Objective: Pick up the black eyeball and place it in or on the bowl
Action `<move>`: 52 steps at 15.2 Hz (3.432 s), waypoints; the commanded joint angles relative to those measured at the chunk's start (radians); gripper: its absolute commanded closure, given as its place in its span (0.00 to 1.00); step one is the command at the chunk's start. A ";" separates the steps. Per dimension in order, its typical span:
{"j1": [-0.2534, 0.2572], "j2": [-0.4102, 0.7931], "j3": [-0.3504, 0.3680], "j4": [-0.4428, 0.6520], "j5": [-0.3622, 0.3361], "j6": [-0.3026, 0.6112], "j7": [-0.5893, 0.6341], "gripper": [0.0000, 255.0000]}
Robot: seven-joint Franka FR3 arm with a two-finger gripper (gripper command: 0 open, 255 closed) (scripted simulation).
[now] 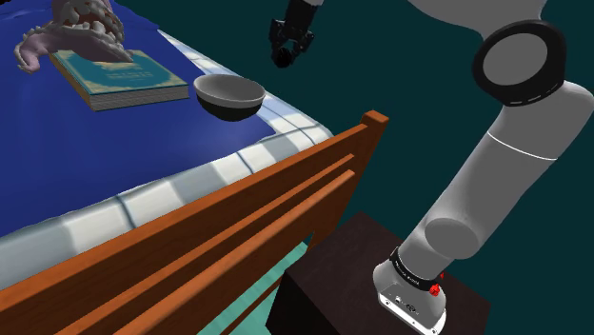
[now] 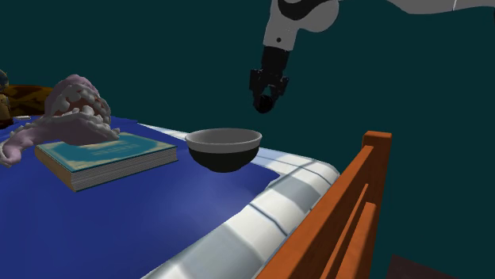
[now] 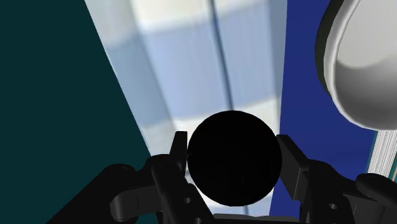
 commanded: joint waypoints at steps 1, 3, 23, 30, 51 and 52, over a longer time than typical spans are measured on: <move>0.000 0.012 0.000 0.045 -0.001 -0.034 0.003 1.00; 0.000 0.022 0.000 0.086 -0.001 -0.064 0.005 1.00; 0.202 0.069 0.155 0.156 -0.096 -0.074 0.362 1.00; 0.198 0.035 0.153 0.016 -0.090 0.033 0.358 1.00; 0.196 0.016 0.152 0.031 -0.086 -0.001 0.356 0.00; 0.196 0.016 0.152 0.058 -0.086 -0.028 0.356 0.00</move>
